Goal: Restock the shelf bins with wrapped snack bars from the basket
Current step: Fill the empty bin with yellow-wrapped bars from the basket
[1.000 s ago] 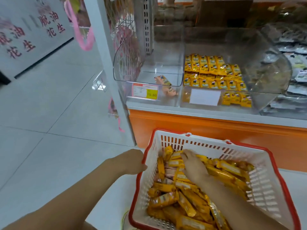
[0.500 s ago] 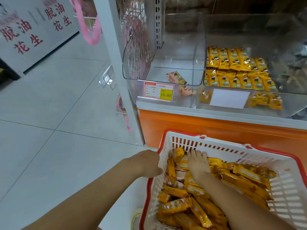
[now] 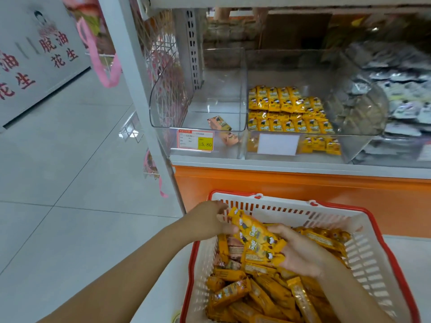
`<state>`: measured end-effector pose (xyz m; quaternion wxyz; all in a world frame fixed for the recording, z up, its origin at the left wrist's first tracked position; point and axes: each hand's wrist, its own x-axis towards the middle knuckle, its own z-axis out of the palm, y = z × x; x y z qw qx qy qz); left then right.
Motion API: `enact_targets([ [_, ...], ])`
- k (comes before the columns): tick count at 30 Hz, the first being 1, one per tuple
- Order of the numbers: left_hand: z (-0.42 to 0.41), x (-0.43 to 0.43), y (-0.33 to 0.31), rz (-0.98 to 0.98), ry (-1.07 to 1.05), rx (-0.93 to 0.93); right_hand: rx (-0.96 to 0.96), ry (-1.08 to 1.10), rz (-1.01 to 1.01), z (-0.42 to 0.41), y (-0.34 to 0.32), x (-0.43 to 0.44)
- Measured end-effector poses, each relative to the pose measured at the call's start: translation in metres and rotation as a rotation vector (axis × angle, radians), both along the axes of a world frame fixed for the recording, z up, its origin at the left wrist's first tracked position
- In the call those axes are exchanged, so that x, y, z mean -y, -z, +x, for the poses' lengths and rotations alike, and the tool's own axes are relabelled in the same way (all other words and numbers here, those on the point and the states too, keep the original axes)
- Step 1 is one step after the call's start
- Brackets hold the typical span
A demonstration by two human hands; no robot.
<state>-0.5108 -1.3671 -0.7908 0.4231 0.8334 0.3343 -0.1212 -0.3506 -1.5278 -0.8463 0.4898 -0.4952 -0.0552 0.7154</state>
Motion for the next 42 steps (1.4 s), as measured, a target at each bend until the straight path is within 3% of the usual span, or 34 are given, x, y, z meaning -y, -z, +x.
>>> enact_targets([
  [2,0.009,0.007,-0.009,-0.220,-0.068,0.181,-0.180,0.068,0.073,-0.004,-0.013,0.008],
  [6,0.022,0.020,-0.022,-0.406,-0.155,0.372,-0.165,0.196,0.101,-0.007,-0.034,0.016],
  [11,0.038,0.026,-0.033,-0.519,-0.214,0.411,0.066,0.325,0.108,-0.002,-0.066,0.032],
  [21,0.076,0.031,-0.072,-0.557,-0.185,0.555,0.560,0.557,0.400,0.014,-0.097,0.044],
  [27,0.091,0.038,-0.089,-0.606,-0.115,0.539,0.663,0.633,0.456,0.014,-0.104,0.044],
  [29,0.095,0.036,-0.094,-0.586,-0.150,0.563,0.921,0.645,0.383,0.017,-0.107,0.043],
  [31,0.095,0.034,-0.100,-0.561,-0.169,0.588,1.325,0.602,0.353,0.022,-0.113,0.043],
  [33,0.095,0.031,-0.107,-0.495,-0.155,0.606,1.767,0.426,0.405,0.028,-0.125,0.040],
  [35,0.093,0.028,-0.114,-0.392,-0.133,0.616,2.082,0.207,0.475,0.035,-0.135,0.033],
  [38,0.092,0.021,-0.121,-0.300,-0.136,0.647,2.178,0.074,0.493,0.042,-0.152,0.017],
  [40,0.092,0.017,-0.125,-0.310,-0.184,0.725,2.182,0.084,0.484,0.049,-0.162,0.004],
  [42,0.094,0.007,-0.126,-0.148,-0.283,0.813,2.107,0.145,0.411,0.059,-0.172,-0.011],
])
